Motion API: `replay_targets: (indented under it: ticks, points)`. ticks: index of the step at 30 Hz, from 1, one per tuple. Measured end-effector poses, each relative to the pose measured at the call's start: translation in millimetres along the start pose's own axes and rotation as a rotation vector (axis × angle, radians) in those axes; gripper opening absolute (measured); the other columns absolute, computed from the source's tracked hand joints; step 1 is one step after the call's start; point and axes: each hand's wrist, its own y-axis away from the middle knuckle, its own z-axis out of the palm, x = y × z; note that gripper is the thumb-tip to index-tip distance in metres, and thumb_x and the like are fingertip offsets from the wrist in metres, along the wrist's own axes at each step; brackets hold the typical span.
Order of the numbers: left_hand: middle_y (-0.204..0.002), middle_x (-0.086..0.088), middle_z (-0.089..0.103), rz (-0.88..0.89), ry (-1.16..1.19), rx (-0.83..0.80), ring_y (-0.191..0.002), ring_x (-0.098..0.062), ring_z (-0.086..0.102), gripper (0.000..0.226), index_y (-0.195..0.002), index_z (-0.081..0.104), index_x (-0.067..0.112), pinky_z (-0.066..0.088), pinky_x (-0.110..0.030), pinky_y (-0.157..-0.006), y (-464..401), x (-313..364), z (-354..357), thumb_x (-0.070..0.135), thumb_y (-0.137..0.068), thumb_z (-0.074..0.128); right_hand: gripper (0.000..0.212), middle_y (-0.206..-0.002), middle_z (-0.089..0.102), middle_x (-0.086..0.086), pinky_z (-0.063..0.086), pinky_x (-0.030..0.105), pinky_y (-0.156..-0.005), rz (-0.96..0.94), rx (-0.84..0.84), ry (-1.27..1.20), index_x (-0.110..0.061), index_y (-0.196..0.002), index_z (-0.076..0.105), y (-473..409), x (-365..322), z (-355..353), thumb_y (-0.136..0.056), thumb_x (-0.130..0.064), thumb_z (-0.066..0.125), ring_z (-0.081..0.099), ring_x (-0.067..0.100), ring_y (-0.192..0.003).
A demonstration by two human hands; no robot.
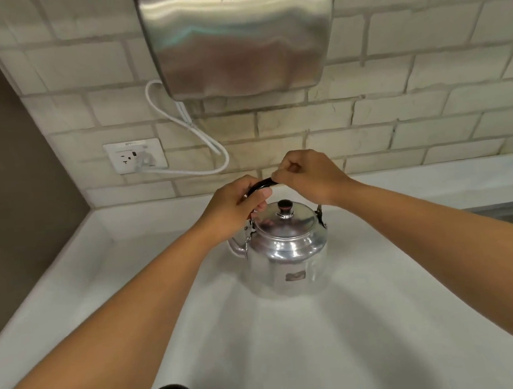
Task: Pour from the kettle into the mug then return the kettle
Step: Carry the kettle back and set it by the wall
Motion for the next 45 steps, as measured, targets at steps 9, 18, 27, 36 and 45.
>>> replay_targets:
  ticks: [9,18,27,36,45]
  points:
    - [-0.078,-0.003,0.066,-0.039,-0.005,-0.020,-0.074,-0.013,0.062,0.015,-0.099,0.063,0.009,0.053,-0.047,-0.086,-48.0,-56.9,1.1,0.021,-0.093,0.059,0.012,-0.078,0.068,0.004,0.045,0.022,-0.057,-0.015,-0.075,0.001,-0.013,-0.088,0.067,-47.1,50.9,30.0,-0.081,-0.022,0.071,0.059,0.013,-0.066]
    - [-0.083,-0.003,0.066,-0.071,0.049,-0.031,-0.076,-0.007,0.063,0.020,-0.103,0.064,0.010,0.054,-0.024,-0.079,-69.2,-75.5,-4.1,0.026,-0.092,0.058,0.019,-0.091,0.063,-0.006,0.040,0.009,-0.069,-0.067,0.023,-0.066,-0.016,-0.103,0.065,-62.3,81.0,43.7,-0.085,-0.023,0.068,0.058,0.005,-0.081]
    - [-0.103,-0.008,0.068,-0.094,-0.089,0.195,-0.097,-0.025,0.066,0.028,-0.114,0.067,0.014,0.059,-0.040,-0.082,-80.5,-83.3,-5.5,0.029,-0.095,0.053,0.020,-0.090,0.060,-0.001,0.052,0.026,-0.077,0.071,0.190,-0.348,-0.018,-0.110,0.057,-52.6,116.4,49.8,-0.091,-0.015,0.061,0.063,0.018,-0.079]
    - [-0.088,-0.015,0.064,0.238,-0.515,0.342,-0.075,-0.022,0.057,0.010,-0.092,0.065,0.004,0.048,-0.032,-0.072,-90.4,-89.6,1.2,0.011,-0.091,0.058,0.023,-0.101,0.061,0.010,0.050,0.028,-0.082,0.139,0.374,-0.157,-0.011,-0.105,0.070,-62.6,124.2,61.4,-0.083,-0.017,0.072,0.063,0.023,-0.085]
    - [-0.095,-0.016,0.065,0.148,-0.654,0.270,-0.079,-0.023,0.057,0.016,-0.096,0.068,0.003,0.048,-0.033,-0.074,-98.6,-90.1,2.8,0.009,-0.092,0.053,0.021,-0.079,0.065,0.001,0.042,0.021,-0.070,0.199,0.323,-0.040,-0.009,-0.100,0.073,-67.8,120.9,60.1,-0.080,-0.015,0.073,0.061,0.016,-0.074]
